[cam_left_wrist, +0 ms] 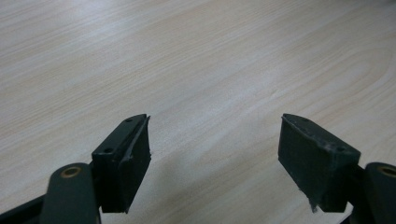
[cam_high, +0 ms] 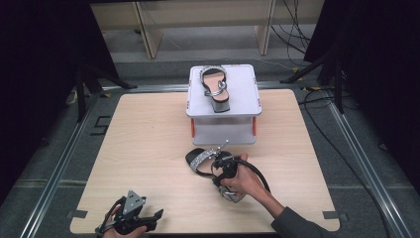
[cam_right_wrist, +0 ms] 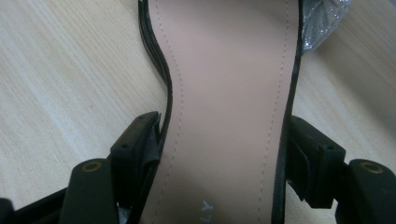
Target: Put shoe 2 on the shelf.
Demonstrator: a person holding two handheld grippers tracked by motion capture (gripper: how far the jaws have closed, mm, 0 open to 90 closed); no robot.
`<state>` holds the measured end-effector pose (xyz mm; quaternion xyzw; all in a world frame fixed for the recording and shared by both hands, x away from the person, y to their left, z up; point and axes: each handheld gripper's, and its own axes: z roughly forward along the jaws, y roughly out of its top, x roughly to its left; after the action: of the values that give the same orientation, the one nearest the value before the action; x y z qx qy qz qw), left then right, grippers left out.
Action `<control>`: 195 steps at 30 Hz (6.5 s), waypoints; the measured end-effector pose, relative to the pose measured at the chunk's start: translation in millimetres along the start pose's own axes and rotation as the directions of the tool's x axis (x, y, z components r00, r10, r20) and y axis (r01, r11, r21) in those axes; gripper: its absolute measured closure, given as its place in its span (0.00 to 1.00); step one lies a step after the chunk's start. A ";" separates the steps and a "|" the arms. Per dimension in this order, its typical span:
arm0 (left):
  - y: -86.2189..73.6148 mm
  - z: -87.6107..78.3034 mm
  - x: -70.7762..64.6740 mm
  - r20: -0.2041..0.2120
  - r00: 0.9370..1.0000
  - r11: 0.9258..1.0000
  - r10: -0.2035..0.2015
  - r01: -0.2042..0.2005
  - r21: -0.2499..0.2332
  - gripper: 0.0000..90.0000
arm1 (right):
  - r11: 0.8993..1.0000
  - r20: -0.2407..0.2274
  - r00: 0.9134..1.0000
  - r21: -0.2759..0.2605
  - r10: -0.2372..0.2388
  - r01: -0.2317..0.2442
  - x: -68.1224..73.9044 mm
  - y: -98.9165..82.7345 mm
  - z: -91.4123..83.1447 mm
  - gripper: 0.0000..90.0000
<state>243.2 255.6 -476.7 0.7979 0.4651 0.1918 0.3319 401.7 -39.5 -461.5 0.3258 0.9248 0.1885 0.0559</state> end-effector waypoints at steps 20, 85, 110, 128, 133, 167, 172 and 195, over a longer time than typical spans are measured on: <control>1.1 -1.0 -0.3 0.011 1.000 1.000 0.023 -0.023 0.002 0.28 | 0.997 0.016 0.997 0.009 -0.072 0.072 -12.1 -4.1 -3.7 0.46; 1.8 -3.2 1.5 -0.004 1.000 1.000 -0.001 0.001 -0.014 0.20 | 0.940 0.159 0.942 -0.226 0.295 -0.256 -164.2 158.9 -215.1 0.48; 1.3 -2.7 1.0 0.013 1.000 0.999 -0.009 0.010 -0.033 0.20 | 0.857 0.326 0.799 -0.078 0.504 -0.509 -209.4 156.7 -140.3 0.47; 2.0 -2.8 -0.9 0.022 1.000 1.000 0.020 -0.019 -0.009 0.20 | 0.750 0.122 0.740 -0.071 0.661 -0.658 -191.3 164.9 -145.7 0.27; 2.1 -3.0 -0.6 0.020 1.000 1.000 0.017 -0.017 -0.010 0.20 | 0.739 0.108 0.734 -0.020 0.671 -0.673 -190.1 162.4 -148.5 0.23; 1.2 -1.8 0.1 0.004 1.000 1.000 0.018 -0.018 0.004 0.20 | 0.737 0.001 0.759 -0.240 0.651 -0.632 -204.7 136.7 -204.3 0.29; 0.5 0.9 -0.2 0.005 1.000 1.000 0.019 -0.019 0.001 0.20 | 0.766 -0.039 0.802 -0.272 0.596 -0.583 -210.4 110.7 -206.8 0.29; -0.1 0.5 0.3 -0.015 1.000 1.000 0.009 -0.009 0.005 0.20 | 0.811 -0.109 0.890 -0.374 0.444 -0.450 -196.2 7.2 -213.2 0.27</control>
<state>243.6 255.7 -477.1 0.7993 0.4645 0.1981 0.3256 511.0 -223.3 -265.8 0.5144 0.7665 0.3788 0.0658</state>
